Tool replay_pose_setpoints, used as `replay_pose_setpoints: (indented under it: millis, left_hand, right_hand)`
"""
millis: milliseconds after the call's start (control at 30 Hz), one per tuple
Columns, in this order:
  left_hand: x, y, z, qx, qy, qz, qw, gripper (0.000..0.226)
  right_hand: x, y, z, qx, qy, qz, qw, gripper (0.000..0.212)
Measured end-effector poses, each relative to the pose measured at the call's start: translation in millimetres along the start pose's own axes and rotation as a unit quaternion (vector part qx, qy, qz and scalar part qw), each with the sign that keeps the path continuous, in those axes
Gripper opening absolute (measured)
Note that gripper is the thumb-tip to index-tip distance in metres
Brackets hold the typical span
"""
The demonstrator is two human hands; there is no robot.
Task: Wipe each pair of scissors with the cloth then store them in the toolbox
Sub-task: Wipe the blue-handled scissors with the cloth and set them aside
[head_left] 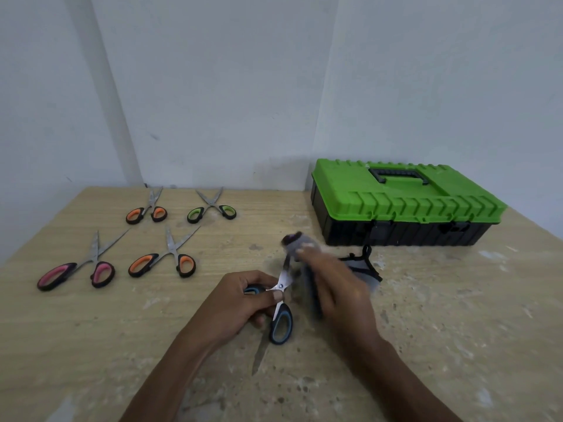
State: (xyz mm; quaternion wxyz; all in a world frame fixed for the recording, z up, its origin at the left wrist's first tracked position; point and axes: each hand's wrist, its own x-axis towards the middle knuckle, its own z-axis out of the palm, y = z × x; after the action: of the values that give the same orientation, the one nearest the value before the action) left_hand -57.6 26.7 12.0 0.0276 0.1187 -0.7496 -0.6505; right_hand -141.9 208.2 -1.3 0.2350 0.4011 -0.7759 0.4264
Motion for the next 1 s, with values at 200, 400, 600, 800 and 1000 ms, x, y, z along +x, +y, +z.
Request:
replay_pose_setpoints:
  millis: [200, 400, 600, 800, 1000]
  left_hand:
    - [0.6, -2.9, -1.2, 0.004, 0.002, -0.003, 1.0, 0.006]
    - [0.9, -1.6, -1.6, -0.016, -0.007, -0.003, 1.0, 0.007]
    - [0.8, -2.1, -0.8, -0.001, -0.002, -0.003, 1.0, 0.007]
    - [2.2, -4.0, -2.5, -0.009, -0.001, -0.001, 1.0, 0.007]
    - [3.6, -4.7, -2.7, -0.006, 0.013, 0.001, 1.0, 0.005]
  right_hand:
    - [6.0, 14.0, 20.3, -0.056, -0.103, -0.019, 0.993, 0.038]
    - [-0.7, 8.2, -1.6, 0.005, 0.032, 0.021, 0.999, 0.034]
    - [1.6, 18.6, 7.4, -0.07, -0.06, -0.017, 0.996, 0.033]
    - [-0.8, 11.5, -4.4, -0.024, 0.064, 0.008, 0.998, 0.031]
    - [-3.9, 4.9, 13.5, -0.096, -0.082, -0.093, 0.988, 0.026]
